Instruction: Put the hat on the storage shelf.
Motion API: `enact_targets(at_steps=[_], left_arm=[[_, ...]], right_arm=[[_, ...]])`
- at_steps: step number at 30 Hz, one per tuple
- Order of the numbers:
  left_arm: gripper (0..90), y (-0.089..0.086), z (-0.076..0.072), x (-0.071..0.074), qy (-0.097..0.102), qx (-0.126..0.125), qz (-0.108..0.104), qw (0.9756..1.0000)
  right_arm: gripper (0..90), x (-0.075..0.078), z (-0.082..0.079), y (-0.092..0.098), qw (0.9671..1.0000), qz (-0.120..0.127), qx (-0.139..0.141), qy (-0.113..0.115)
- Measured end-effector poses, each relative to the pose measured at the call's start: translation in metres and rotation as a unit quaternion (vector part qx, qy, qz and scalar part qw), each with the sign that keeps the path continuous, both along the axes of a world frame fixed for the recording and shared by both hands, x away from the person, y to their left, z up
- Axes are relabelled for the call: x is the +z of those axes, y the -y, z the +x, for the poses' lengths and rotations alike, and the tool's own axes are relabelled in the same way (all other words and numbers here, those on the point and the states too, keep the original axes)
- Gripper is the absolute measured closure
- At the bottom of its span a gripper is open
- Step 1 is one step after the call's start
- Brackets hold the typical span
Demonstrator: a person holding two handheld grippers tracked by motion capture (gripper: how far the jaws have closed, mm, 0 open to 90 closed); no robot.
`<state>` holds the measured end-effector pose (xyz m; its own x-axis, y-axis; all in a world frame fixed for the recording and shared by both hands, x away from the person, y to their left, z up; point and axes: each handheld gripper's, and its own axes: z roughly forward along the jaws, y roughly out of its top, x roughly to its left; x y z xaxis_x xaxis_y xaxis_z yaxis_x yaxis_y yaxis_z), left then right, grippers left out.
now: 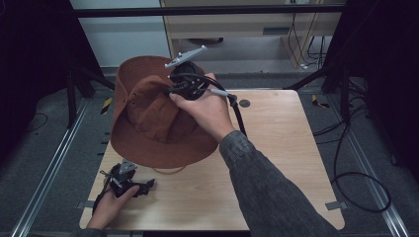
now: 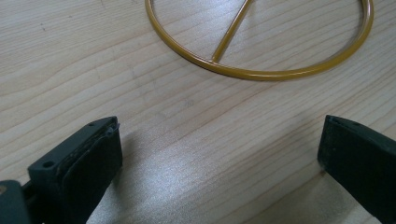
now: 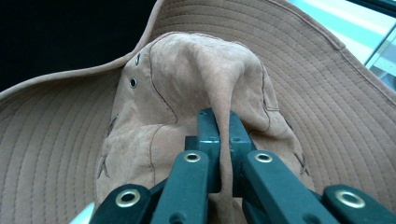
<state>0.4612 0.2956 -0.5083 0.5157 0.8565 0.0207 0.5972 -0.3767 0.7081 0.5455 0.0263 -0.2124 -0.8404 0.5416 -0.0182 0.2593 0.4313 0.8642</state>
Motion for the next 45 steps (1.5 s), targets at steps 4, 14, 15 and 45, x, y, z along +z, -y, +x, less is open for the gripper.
enact_targets(at_steps=[4,14,15,45], left_arm=[[0.0,0.000,0.000,0.000,0.000,0.000,0.000,1.0000],[0.0,0.000,0.000,0.000,0.000,-0.001,0.000,1.0000],[0.0,0.000,0.000,0.000,0.000,-0.001,0.000,1.0000],[0.0,0.000,0.000,0.000,0.000,0.000,0.000,1.0000]], right_arm=[[89.0,-0.003,0.001,-0.006,1.0000,-0.007,0.002,-0.002],[89.0,-0.009,0.005,-0.012,0.9999,-0.014,0.002,-0.008],[89.0,-0.010,0.005,-0.013,0.9999,-0.014,0.003,-0.008],[85.5,-0.022,0.010,-0.029,0.9993,-0.012,0.018,-0.030]])
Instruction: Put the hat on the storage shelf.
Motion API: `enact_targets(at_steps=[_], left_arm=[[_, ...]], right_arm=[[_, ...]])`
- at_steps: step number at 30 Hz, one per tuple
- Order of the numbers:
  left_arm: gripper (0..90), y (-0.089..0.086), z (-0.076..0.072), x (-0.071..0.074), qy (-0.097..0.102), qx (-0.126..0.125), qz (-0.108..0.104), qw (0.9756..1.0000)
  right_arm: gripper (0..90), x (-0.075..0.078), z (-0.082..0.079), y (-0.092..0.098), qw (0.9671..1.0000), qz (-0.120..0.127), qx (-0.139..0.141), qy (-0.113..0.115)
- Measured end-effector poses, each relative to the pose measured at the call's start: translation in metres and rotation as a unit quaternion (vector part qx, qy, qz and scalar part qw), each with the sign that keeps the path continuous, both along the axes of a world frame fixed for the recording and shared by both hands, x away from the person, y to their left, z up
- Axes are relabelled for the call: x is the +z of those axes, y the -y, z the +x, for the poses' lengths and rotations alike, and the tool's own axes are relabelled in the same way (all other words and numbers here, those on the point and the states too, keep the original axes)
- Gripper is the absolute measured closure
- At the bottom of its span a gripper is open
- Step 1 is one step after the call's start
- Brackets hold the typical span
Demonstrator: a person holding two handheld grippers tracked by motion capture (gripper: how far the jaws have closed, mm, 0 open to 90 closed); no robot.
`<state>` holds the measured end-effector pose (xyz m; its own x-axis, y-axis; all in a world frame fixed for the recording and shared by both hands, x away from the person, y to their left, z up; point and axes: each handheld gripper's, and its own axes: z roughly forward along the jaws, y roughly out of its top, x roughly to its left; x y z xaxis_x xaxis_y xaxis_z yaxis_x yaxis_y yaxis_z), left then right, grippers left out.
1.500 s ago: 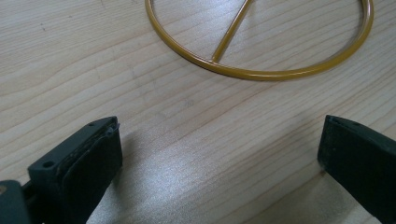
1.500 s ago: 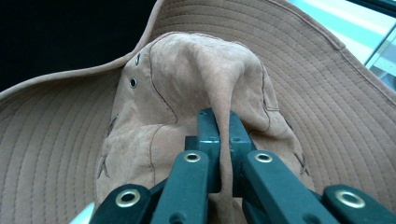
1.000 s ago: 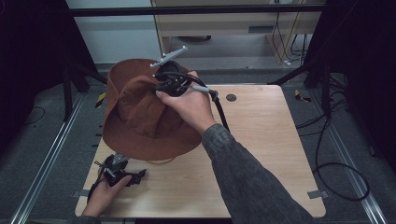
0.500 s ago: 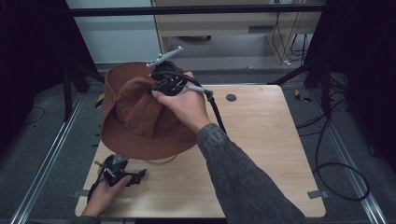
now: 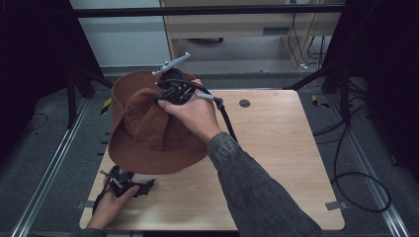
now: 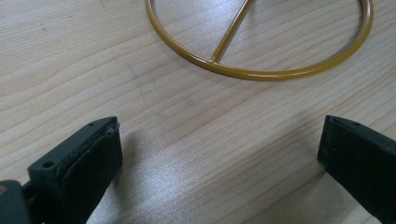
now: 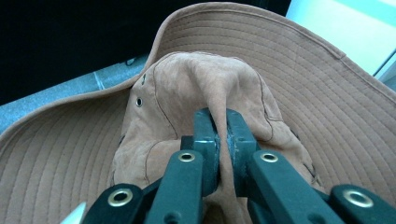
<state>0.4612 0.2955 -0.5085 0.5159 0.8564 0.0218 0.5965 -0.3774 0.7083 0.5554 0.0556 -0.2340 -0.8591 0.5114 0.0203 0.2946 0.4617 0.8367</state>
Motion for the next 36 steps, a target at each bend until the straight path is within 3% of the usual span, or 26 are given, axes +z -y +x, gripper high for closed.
enact_targets(at_steps=[19,36], left_arm=[[0.0,-0.0001,0.0001,0.0000,0.000,-0.001,0.000,1.0000],[0.0,-0.0002,0.0001,0.0003,-0.001,-0.001,0.001,1.0000]], right_arm=[[81.9,-0.0065,0.0060,-0.0006,0.9999,0.004,-0.005,-0.011],[81.4,-0.0045,0.0017,-0.0089,0.9999,0.010,0.013,-0.002]])
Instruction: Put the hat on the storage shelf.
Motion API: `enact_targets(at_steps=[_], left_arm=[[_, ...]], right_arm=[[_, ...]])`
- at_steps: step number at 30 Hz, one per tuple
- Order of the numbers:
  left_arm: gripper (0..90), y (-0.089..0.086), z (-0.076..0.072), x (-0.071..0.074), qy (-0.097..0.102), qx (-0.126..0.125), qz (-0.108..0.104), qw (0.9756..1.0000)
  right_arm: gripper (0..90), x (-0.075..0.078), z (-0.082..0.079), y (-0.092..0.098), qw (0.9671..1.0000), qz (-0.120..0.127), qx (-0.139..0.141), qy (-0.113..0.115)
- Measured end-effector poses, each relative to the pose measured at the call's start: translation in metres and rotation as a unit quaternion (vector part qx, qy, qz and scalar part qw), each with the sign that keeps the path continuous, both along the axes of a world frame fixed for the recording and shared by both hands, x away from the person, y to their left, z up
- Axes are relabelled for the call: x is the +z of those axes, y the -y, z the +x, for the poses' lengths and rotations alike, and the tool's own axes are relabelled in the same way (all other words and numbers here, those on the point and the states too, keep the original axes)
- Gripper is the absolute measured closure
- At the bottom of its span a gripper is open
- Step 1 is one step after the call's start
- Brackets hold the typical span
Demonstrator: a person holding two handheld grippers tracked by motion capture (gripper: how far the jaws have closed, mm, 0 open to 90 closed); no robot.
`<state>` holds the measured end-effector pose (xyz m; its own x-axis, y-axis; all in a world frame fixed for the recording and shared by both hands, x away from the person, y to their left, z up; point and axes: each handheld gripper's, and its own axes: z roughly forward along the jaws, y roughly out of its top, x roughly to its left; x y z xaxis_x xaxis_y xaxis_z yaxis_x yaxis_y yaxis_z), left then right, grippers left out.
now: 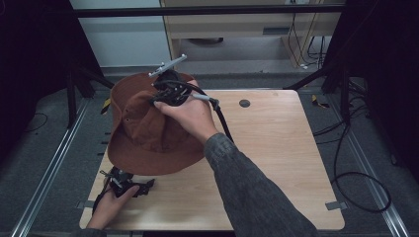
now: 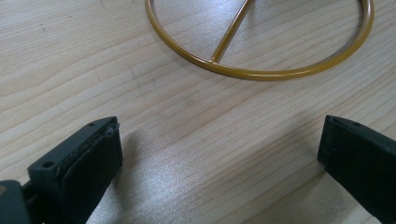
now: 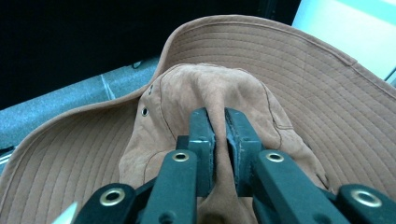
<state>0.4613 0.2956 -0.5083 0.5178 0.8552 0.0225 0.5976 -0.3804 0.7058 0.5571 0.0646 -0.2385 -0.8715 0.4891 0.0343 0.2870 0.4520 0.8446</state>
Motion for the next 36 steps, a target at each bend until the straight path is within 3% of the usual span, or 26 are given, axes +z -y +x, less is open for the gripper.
enact_targets(at_steps=[12,15,17,28,36], left_arm=[[0.0,0.000,0.000,0.000,0.000,0.000,0.000,1.0000],[0.0,0.000,0.000,0.000,0.000,0.000,0.000,1.0000],[0.0,0.000,0.000,0.000,-0.001,-0.003,0.003,1.0000],[0.0,0.000,0.000,0.000,0.001,-0.001,-0.001,1.0000],[0.0,0.000,0.000,0.000,0.001,-0.001,-0.001,1.0000]], right_arm=[[71.2,-0.004,0.003,0.000,1.0000,-0.005,-0.005,-0.005],[76.5,-0.004,0.006,0.000,0.9999,-0.003,-0.007,-0.006],[86.7,-0.002,0.008,0.001,1.0000,-0.003,-0.001,-0.008],[88.3,0.006,0.016,-0.007,1.0000,0.003,-0.006,-0.007],[88.3,-0.001,0.020,-0.012,0.9998,-0.006,-0.005,-0.016]])
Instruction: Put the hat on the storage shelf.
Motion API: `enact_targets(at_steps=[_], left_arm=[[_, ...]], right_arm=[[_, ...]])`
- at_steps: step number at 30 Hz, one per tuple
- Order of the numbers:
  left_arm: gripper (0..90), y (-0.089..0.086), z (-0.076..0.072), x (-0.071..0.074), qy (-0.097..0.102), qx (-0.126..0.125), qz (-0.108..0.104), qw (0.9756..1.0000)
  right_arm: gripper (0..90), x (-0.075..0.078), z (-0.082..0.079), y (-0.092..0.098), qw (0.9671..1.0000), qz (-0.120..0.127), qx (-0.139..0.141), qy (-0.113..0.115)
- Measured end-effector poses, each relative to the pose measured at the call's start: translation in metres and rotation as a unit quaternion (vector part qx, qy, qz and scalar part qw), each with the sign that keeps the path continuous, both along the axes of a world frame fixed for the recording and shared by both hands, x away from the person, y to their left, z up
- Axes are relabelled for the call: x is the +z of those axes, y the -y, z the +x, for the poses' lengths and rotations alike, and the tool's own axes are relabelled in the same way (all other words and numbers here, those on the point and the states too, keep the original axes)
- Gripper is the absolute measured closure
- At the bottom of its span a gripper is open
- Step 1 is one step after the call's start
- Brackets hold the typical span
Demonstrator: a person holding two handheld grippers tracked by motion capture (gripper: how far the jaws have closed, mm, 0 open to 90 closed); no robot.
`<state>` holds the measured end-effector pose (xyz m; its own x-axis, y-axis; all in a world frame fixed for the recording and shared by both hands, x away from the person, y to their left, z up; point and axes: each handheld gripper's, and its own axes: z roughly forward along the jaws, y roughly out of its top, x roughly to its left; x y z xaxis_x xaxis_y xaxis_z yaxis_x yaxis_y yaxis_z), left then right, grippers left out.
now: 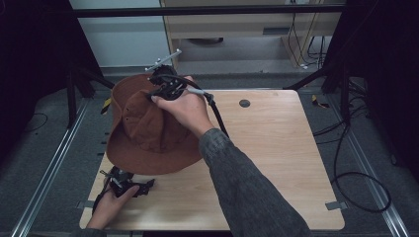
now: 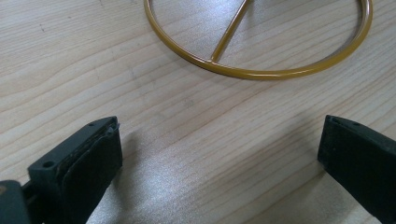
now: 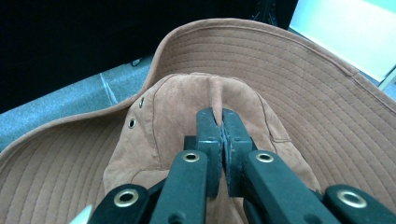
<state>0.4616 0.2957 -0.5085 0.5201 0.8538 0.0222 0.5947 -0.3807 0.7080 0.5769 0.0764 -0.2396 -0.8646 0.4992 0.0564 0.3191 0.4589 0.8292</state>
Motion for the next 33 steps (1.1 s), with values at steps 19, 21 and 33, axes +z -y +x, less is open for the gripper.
enact_targets(at_steps=[19,21,33], left_arm=[[0.0,0.000,0.000,0.000,-0.001,0.000,0.001,1.0000],[0.0,0.000,0.000,0.000,-0.001,0.000,0.001,1.0000],[0.0,-0.001,0.000,0.001,-0.002,-0.001,0.008,1.0000]], right_arm=[[60.7,-0.007,-0.004,0.008,1.0000,-0.007,-0.001,-0.004],[56.6,-0.007,-0.006,0.010,1.0000,-0.005,-0.003,-0.002],[38.3,-0.004,-0.017,0.016,1.0000,-0.005,0.000,0.008]])
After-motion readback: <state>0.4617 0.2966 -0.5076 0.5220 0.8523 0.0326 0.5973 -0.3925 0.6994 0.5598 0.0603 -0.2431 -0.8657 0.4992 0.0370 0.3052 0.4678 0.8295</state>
